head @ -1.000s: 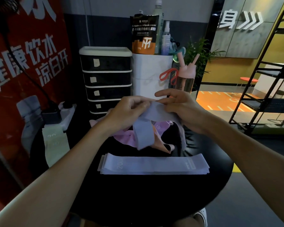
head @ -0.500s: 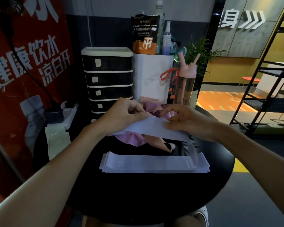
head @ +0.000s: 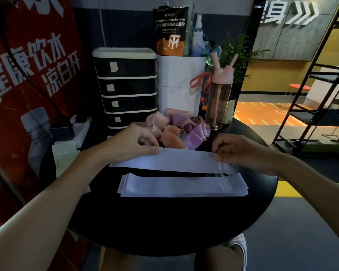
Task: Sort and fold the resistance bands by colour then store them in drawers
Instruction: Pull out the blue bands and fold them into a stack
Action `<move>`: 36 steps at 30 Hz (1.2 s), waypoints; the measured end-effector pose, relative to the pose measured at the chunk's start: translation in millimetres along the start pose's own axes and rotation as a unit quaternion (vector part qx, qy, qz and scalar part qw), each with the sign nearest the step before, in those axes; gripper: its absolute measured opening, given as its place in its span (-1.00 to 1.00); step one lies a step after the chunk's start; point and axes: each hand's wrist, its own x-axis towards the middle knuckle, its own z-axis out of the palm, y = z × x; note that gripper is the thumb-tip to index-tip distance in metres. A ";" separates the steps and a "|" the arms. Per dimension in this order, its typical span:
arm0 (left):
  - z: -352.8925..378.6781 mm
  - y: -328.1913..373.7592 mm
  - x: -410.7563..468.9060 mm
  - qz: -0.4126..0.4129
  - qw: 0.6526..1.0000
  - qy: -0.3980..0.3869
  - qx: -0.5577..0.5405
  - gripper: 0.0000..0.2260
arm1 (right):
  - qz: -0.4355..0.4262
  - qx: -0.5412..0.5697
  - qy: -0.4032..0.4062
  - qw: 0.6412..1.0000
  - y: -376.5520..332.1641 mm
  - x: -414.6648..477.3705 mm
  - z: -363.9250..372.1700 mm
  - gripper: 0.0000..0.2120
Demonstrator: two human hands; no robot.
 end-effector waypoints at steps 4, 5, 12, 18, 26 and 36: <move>3.9 -11.0 -5.8 -0.023 0.999 -0.038 0.004 -0.91 | 0.015 -0.060 0.000 0.998 11.9 -5.2 -1.5 -0.90; 5.7 -12.3 -7.6 -0.026 0.998 -0.051 0.000 -0.92 | 0.024 -0.063 -0.002 0.998 15.3 -6.9 -0.7 -0.88; 19.3 -22.7 -17.5 -0.066 0.994 -0.082 0.029 -0.88 | 0.022 -0.078 -0.001 0.997 34.1 -21.0 3.9 -0.82; 22.3 -31.0 -20.2 -0.066 0.992 -0.093 0.046 -0.93 | 0.033 -0.101 0.011 0.994 45.5 -24.5 1.5 -0.82; 31.1 -39.3 -20.2 -0.051 0.990 -0.089 0.099 -0.97 | -0.010 -0.165 -0.004 0.986 57.1 -23.5 4.8 -0.76; 35.5 -31.5 -33.3 -0.028 0.962 -0.133 0.236 -0.41 | -0.015 -0.300 -0.014 0.954 76.9 -28.7 0.6 -0.61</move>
